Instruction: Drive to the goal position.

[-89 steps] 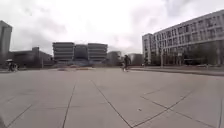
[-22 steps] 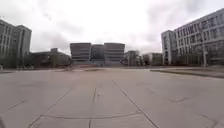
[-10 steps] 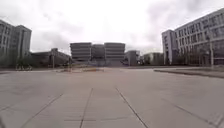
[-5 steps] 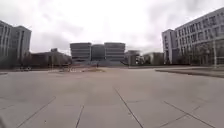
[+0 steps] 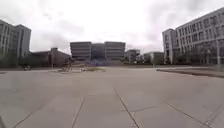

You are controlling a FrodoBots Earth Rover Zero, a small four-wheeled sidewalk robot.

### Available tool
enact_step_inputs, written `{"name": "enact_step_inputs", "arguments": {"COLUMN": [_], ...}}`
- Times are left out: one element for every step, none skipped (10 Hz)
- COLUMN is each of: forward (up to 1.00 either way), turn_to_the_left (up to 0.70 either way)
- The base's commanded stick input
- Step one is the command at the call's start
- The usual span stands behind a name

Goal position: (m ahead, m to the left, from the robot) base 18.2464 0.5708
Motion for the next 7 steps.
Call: {"name": "enact_step_inputs", "arguments": {"forward": [0.70,0.70,0.70,0.70,0.70,0.70,0.70], "turn_to_the_left": [0.02,0.02,0.02,0.02,0.02,0.02,0.02]}}
